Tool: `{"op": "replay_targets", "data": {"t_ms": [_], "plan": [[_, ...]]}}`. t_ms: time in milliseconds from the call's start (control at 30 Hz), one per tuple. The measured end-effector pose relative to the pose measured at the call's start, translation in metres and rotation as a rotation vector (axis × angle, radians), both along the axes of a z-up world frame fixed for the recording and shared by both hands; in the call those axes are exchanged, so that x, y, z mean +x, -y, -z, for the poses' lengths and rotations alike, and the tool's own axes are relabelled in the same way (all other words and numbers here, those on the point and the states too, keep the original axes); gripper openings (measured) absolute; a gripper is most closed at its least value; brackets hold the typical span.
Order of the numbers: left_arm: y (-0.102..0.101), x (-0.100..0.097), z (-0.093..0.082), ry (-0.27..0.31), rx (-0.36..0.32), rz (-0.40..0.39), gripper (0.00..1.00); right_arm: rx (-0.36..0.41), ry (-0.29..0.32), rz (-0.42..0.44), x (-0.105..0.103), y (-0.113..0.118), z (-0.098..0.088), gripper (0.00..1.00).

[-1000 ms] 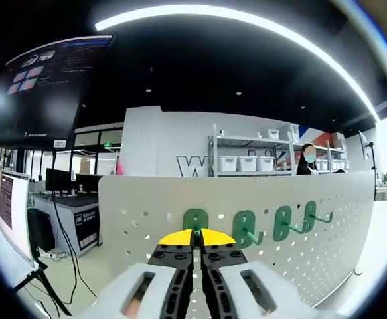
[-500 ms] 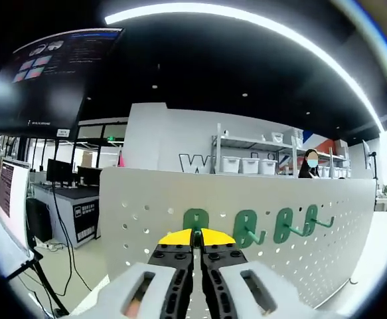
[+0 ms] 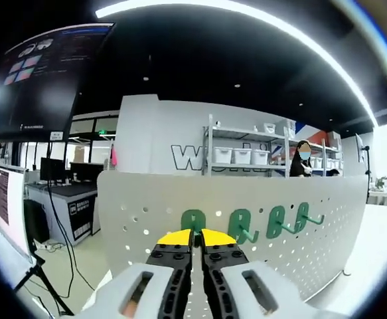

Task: Insert the hook assembly into the mounting plate slot until the hook locks in place.

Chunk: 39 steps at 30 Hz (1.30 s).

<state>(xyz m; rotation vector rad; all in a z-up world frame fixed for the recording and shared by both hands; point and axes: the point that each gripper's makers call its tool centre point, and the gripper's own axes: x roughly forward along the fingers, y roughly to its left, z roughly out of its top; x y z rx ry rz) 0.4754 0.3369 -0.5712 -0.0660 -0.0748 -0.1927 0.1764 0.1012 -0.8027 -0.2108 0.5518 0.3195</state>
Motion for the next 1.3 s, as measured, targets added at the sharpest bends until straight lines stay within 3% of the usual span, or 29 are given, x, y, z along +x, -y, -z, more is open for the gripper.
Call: {"op": "replay_targets", "data": {"t_ms": [300,367,433,500,767,1067,1300], "plan": [[-0.001,-0.025,-0.026,0.045,0.004,0.068,0.28,0.004,0.014,-0.003,0.000,-0.001,-0.003,0.65],[-0.002,-0.030,-0.027,0.043,0.009,0.075,0.37,0.006,0.016,-0.001,0.000,-0.001,-0.004,0.65],[-0.003,-0.039,-0.027,0.040,0.030,0.094,0.40,0.009,0.019,0.002,0.000,-0.001,-0.004,0.66],[-0.002,-0.048,-0.025,0.032,0.006,0.127,0.43,0.011,0.021,0.002,0.000,-0.001,-0.005,0.66],[-0.008,-0.085,-0.007,-0.018,-0.002,0.172,0.59,0.016,0.038,0.001,0.001,0.000,-0.009,0.66],[0.006,-0.131,0.029,-0.114,-0.027,0.240,0.79,0.009,0.046,-0.005,0.001,-0.001,-0.010,0.66],[0.012,-0.159,0.053,-0.167,-0.037,0.264,0.87,-0.002,0.054,-0.014,0.000,-0.002,-0.010,0.66]]}}
